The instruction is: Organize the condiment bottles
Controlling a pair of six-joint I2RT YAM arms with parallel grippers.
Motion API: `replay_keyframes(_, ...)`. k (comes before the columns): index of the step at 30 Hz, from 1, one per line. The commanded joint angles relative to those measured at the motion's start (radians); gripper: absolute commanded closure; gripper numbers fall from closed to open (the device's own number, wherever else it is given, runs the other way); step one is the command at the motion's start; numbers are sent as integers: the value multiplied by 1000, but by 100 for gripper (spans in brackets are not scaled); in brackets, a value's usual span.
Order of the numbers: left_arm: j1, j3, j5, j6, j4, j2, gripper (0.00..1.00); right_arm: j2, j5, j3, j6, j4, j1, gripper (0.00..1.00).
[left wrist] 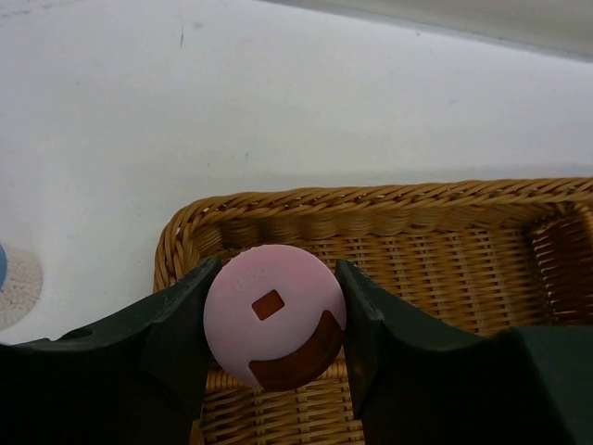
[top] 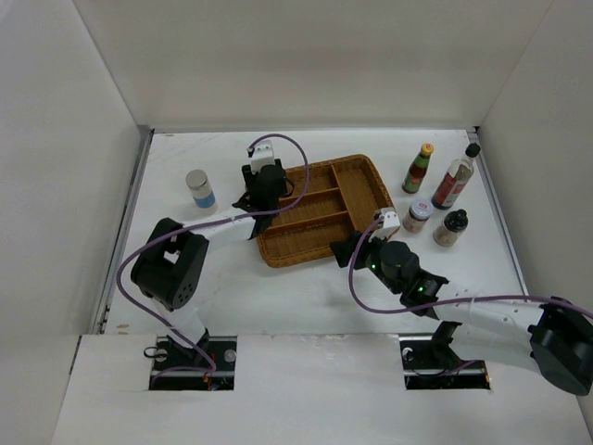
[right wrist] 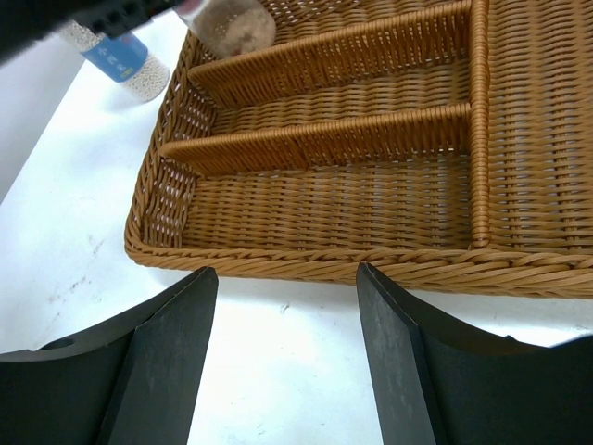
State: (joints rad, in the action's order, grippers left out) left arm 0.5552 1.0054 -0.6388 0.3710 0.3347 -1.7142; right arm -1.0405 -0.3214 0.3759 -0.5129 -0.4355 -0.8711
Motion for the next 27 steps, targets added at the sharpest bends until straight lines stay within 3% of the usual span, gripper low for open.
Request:
replay_keyframes(1,-13,53,27,3,55,-11,66,17,-7,-6,5,-60,5,32)
replay_keyframes(4,-19,48,53,14,55,-53,56,23,-13,-6,7,-58,2,31)
replay_keyframes(7,-27,50,64,34,43,-73,35,20,-10,-8,4,-58,5,30)
replay_keyframes(10,-34,38,67,40,32,-36,18,26,-13,-8,4,-54,4,29)
replay_keyframes(12,-34,24,67,40,26,22,12,27,-11,-9,2,-57,5,28)
replay_keyframes(19,-73,-97,-7,58,-54,295,10,31,-10,-9,1,-55,5,26)
replay_keyframes(27,-234,-172,-91,83,-181,427,10,40,-4,-9,-6,-54,5,19)
